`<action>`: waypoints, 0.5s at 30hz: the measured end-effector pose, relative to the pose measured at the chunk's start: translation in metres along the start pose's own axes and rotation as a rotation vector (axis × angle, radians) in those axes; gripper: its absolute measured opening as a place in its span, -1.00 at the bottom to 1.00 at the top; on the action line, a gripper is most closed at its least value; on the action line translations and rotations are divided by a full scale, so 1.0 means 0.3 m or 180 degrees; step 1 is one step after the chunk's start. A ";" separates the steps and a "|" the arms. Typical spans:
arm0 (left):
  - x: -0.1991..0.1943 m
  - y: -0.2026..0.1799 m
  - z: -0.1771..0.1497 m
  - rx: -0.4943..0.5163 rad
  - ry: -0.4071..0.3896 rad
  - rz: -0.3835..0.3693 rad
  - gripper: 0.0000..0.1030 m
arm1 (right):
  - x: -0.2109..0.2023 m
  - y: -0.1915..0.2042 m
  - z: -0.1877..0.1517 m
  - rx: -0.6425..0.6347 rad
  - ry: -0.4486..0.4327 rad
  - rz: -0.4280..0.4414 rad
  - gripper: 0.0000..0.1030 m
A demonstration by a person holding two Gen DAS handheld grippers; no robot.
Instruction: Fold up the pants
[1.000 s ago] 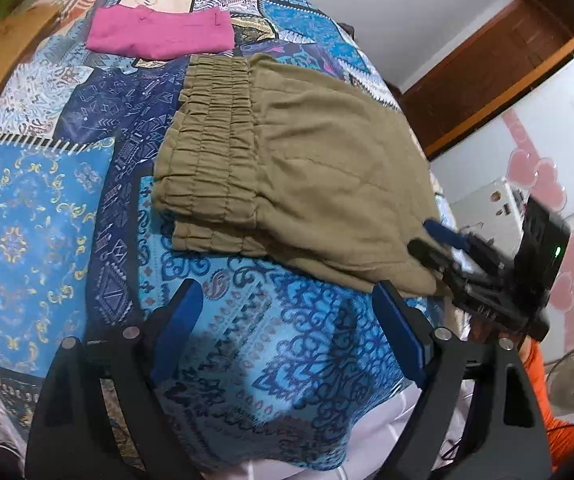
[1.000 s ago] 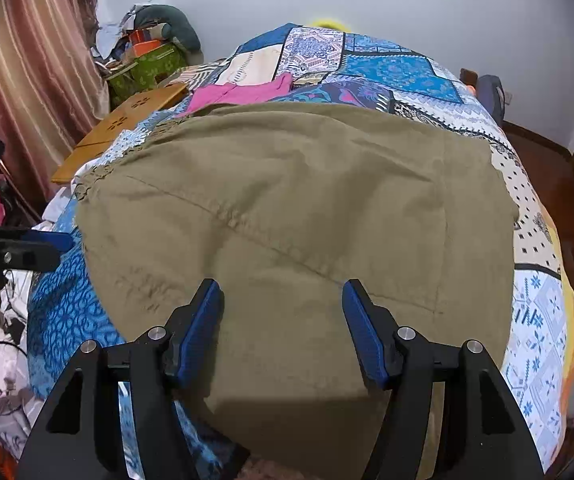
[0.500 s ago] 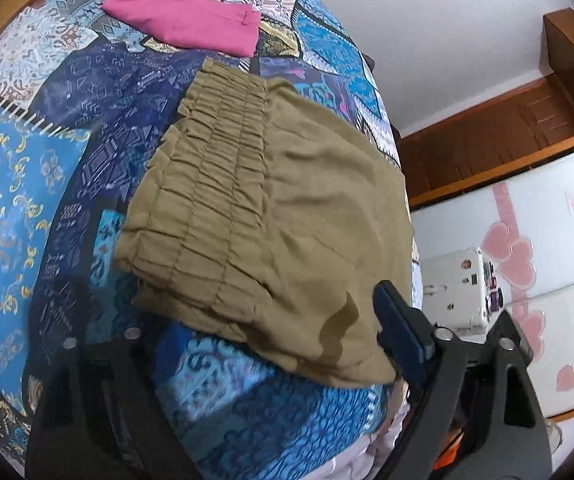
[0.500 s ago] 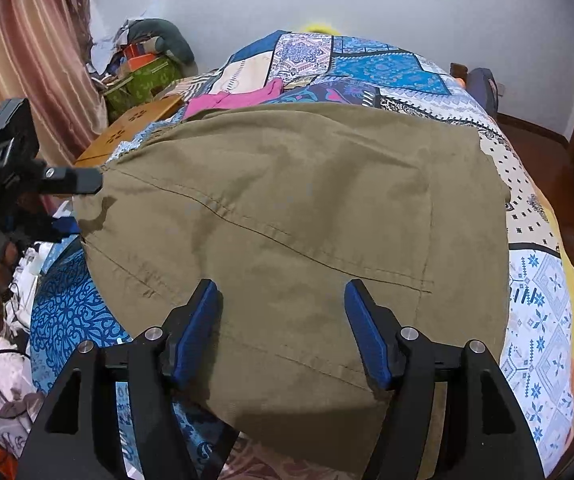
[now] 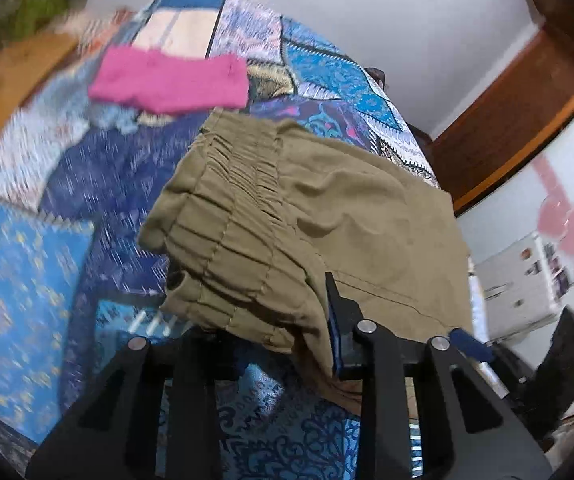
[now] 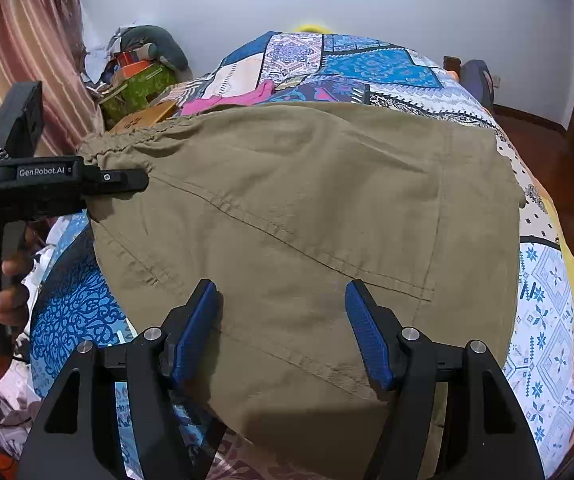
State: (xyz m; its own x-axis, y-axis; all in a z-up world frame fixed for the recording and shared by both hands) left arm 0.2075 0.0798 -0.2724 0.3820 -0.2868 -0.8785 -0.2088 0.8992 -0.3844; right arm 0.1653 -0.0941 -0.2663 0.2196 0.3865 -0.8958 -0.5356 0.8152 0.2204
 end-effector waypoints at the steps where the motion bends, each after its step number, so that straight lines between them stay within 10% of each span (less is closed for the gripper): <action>1: -0.007 -0.003 0.001 0.0055 -0.0030 0.0044 -0.42 | -0.001 0.000 0.000 0.0002 0.0009 0.0002 0.22; 15: -0.241 0.089 -0.095 0.0563 -0.0619 0.1208 -0.43 | 0.032 0.151 0.047 -0.0308 0.0067 0.0214 0.22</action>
State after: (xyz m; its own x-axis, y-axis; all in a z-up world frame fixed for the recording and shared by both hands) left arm 0.1486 0.1152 -0.2274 0.4734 0.1258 -0.8718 -0.2161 0.9761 0.0235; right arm 0.1546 -0.0473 -0.2596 0.1639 0.4289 -0.8883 -0.6251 0.7418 0.2428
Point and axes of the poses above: each gripper's, at about its wrist camera, not at the fingertips, and x roughly the way its jaws point, y to its left, z to its top, the point moved 7 cm from there along x, roughly the way its jaws point, and after that the axes turned 15 degrees about y, right-handed, at the moved point
